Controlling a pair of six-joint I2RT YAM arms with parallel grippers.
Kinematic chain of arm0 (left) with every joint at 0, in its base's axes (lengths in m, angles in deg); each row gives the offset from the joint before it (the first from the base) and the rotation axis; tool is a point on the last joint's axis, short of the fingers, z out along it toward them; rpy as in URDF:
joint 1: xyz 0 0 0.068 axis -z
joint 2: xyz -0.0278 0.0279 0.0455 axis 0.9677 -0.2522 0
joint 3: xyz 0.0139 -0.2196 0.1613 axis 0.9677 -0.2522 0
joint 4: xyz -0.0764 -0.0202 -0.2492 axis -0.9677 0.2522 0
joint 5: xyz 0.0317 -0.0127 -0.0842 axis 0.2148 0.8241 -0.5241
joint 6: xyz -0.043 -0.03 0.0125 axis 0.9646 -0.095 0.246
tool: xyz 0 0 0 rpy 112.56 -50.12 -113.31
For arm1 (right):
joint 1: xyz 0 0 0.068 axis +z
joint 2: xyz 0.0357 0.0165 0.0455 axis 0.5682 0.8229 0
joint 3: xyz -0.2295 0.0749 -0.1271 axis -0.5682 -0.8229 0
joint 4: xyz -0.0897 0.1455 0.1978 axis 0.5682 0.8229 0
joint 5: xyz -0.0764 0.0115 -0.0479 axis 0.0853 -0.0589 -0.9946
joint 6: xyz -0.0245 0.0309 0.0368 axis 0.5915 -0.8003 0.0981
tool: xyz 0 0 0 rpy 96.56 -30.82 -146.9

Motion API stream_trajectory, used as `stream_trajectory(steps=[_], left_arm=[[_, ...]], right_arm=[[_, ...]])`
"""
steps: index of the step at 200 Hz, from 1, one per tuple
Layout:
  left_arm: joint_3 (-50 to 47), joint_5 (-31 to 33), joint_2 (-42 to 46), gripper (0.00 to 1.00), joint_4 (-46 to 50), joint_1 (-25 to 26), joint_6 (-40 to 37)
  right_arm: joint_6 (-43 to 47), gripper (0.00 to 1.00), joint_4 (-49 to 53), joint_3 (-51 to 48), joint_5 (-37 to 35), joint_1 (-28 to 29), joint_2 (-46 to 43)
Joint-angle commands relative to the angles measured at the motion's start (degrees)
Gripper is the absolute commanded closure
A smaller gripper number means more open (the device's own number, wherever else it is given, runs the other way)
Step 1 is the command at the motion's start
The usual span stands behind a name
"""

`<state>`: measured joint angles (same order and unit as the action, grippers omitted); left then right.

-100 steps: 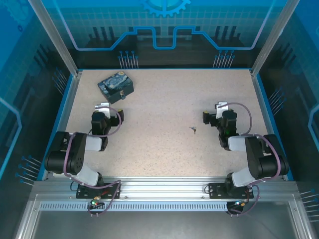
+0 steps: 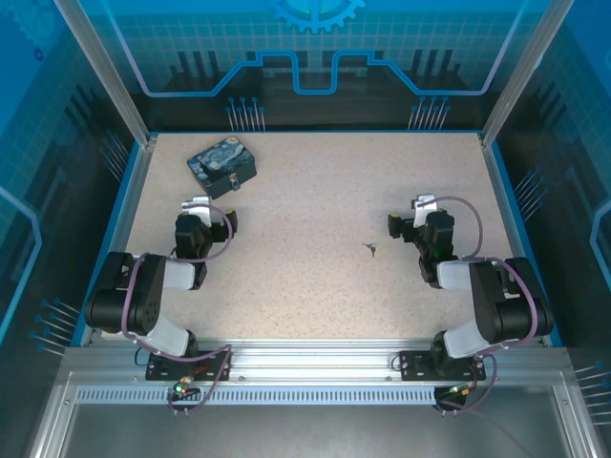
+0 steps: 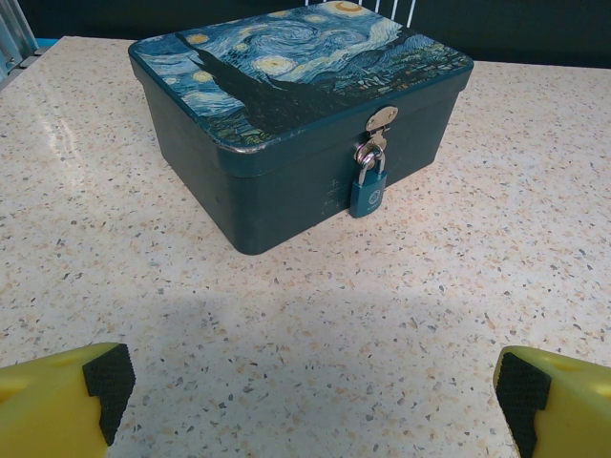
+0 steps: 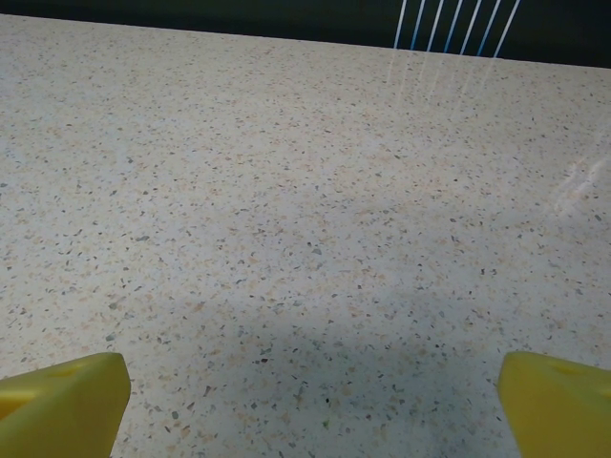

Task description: Unlock a padlock with a key

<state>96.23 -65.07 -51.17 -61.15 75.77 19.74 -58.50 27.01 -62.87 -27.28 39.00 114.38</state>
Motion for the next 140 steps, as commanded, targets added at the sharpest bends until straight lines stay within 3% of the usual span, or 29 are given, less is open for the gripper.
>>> stream_trajectory(steps=[1,43,82,103,122,140], left_arm=[[0.6,0.8,0.1,0.01,-0.2,0.1,1.2],[0.3,0.1,0.1,0.01,-1.0,0.2,0.8],[1.4,4.5,7.7,0.01,7.7,0.6,1.7],[2.5,7.0,12.7,0.01,13.6,0.6,2.8],[4.8,7.6,17.7,0.01,21.3,0.6,5.5],[10.7,7.1,21.2,0.01,35.7,0.5,10.4]], right_arm=[[0.3,0.00,0.3,1.4,1.1,-0.8,0.4],[0.0,0.00,0.6,1.3,0.1,-0.7,-0.3],[-3.7,0.00,20.5,6.7,-3.9,-0.5,-12.2],[-10.4,0.00,29.4,9.0,-2.9,-0.9,-18.4],[-28.1,0.00,46.1,14.0,-13.0,-2.7,-23.6],[-32.2,0.00,52.5,15.9,-4.8,-8.2,-26.9]])
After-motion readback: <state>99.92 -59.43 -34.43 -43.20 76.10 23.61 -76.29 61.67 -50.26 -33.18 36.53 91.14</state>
